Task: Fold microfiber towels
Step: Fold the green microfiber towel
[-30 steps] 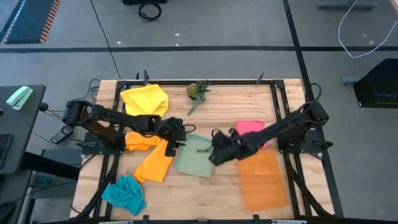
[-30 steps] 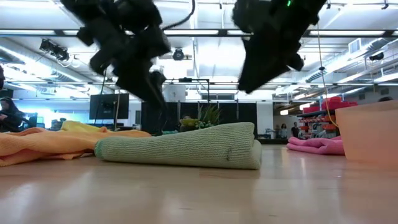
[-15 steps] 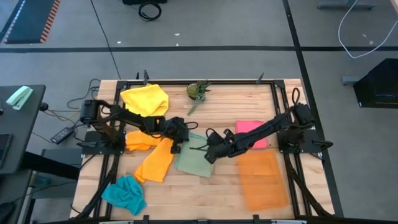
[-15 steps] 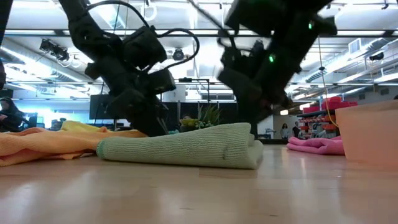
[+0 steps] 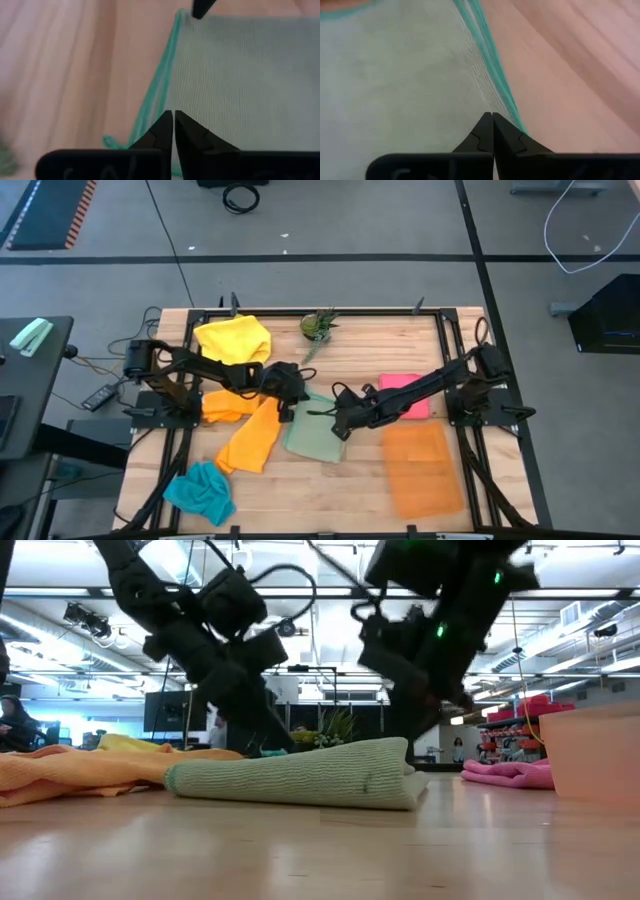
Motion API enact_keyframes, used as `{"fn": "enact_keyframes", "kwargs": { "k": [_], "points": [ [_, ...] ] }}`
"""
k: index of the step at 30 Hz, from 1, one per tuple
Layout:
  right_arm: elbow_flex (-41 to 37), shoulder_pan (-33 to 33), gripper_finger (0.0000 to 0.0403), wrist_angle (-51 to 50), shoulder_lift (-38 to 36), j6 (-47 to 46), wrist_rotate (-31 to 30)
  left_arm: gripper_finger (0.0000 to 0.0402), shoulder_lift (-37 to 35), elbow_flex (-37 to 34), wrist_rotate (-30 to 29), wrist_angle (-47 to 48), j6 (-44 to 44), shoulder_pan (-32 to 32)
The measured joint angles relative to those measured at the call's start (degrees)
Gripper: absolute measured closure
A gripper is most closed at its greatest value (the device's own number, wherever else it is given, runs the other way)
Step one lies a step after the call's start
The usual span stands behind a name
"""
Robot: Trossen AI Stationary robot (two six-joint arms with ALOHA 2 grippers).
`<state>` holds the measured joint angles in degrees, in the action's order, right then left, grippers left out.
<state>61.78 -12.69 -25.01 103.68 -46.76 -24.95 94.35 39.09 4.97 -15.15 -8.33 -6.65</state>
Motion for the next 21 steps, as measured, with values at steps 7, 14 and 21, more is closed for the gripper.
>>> {"fn": "enact_keyframes", "kwargs": {
  "k": [7, 14, 21],
  "points": [
    [1.69, -5.09, 0.0401, 1.83, -4.37, -0.65, -5.23, 0.0389, -5.23, 0.12, 0.73, 5.53, -0.14, -0.57],
    [0.80, -8.19, 0.0402, 16.82, 2.98, -1.96, -5.37, 0.0388, 0.11, -0.32, 5.40, 7.02, -1.06, -0.56],
    [0.81, -9.49, 0.0402, 18.65, 6.26, -5.93, 0.07, 0.0395, 5.43, 0.24, 5.49, 3.11, 0.16, -0.53]
  ]
}}
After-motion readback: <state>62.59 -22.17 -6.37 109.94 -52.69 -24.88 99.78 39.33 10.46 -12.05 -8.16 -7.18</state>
